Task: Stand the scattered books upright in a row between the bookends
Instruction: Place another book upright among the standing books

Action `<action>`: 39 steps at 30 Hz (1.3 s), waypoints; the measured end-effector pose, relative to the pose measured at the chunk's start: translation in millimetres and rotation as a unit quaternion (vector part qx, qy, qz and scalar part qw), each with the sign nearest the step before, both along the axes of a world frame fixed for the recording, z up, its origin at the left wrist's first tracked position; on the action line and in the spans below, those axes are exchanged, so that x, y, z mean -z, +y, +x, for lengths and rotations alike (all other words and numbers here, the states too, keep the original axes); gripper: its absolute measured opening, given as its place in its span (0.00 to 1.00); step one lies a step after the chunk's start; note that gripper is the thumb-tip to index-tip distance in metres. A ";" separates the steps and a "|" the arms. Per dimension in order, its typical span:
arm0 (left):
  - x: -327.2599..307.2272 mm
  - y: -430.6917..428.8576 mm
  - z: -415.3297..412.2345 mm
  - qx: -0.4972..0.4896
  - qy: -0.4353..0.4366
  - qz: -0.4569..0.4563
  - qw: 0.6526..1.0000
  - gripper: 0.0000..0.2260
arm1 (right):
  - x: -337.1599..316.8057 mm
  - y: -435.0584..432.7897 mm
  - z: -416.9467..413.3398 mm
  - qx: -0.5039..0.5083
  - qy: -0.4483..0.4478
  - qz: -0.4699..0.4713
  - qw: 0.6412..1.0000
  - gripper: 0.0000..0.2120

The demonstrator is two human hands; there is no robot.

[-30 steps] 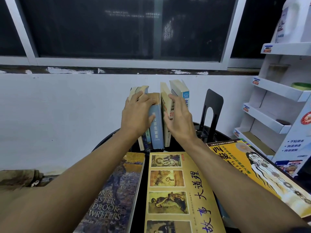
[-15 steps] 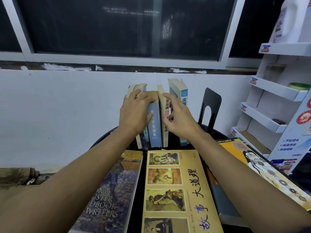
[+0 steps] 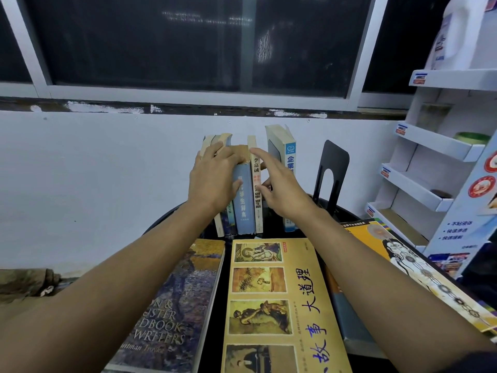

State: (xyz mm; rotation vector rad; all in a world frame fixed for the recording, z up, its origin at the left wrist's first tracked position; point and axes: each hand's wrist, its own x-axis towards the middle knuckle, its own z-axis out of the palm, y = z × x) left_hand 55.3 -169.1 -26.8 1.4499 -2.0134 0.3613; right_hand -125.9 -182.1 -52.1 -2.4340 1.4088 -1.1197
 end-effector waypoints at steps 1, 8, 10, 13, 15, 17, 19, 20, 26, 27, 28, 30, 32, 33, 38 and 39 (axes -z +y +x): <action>0.1 -0.1 -0.2 -0.001 -0.001 0.000 1.000 0.22 | 0.5 0.1 0.4 -0.001 -0.002 -0.002 1.000 0.39; 0.6 -1.8 -1.1 -0.006 -0.006 -0.001 1.000 0.21 | 0.7 -0.5 2.1 -0.009 -0.017 0.004 1.000 0.39; 1.1 -1.9 -1.1 -0.005 -0.007 -0.002 1.000 0.21 | 1.0 0.3 2.8 -0.010 -0.019 0.009 1.000 0.39; 1.3 -2.8 -1.0 -0.003 -0.015 -0.005 1.000 0.21 | 0.7 3.1 3.7 -0.005 -0.017 0.015 1.000 0.40; 1.4 -3.1 -0.8 -0.003 -0.018 -0.004 1.000 0.22 | 0.0 5.2 4.7 -0.002 -0.014 0.019 1.000 0.40; 1.2 -2.9 -0.1 0.001 -0.021 -0.004 1.000 0.22 | -0.8 7.5 5.4 0.002 -0.012 0.022 1.000 0.41; 0.6 -2.2 0.8 0.005 -0.032 -0.002 0.999 0.22 | -1.9 9.6 6.0 0.003 -0.009 0.028 1.000 0.41; 0.2 -1.7 1.2 0.007 -0.037 0.002 0.999 0.22 | -2.8 10.7 5.9 0.003 -0.005 0.032 0.999 0.41; -6.0 2.4 3.9 0.026 -0.051 0.040 0.998 0.25 | -15.5 24.7 1.2 -0.007 0.026 0.081 0.996 0.43; -7.0 2.7 4.8 0.031 -0.053 0.047 0.997 0.25 | -17.5 28.0 -0.8 -0.010 0.034 0.090 0.995 0.44; -7.8 3.0 5.9 0.037 -0.055 0.054 0.996 0.25 | -18.6 31.2 -3.0 -0.011 0.043 0.096 0.994 0.44; -9.4 5.2 8.4 0.053 -0.048 0.067 0.995 0.26 | -20.0 38.5 -6.9 -0.011 0.059 0.103 0.993 0.45; -10.9 9.9 11.8 0.073 -0.030 0.084 0.993 0.27 | -20.7 46.7 -9.9 -0.007 0.065 0.108 0.992 0.45; -12.0 12.9 13.8 0.082 -0.024 0.091 0.992 0.27 | -21.9 51.3 -11.5 -0.005 0.068 0.110 0.992 0.44; -11.9 34.2 23.1 0.123 0.004 0.082 0.989 0.25 | -24.4 76.6 -24.3 0.000 0.096 0.120 0.988 0.38; -10.7 41.0 23.2 0.133 0.016 0.078 0.988 0.24 | -23.9 83.2 -27.7 0.004 0.100 0.119 0.988 0.37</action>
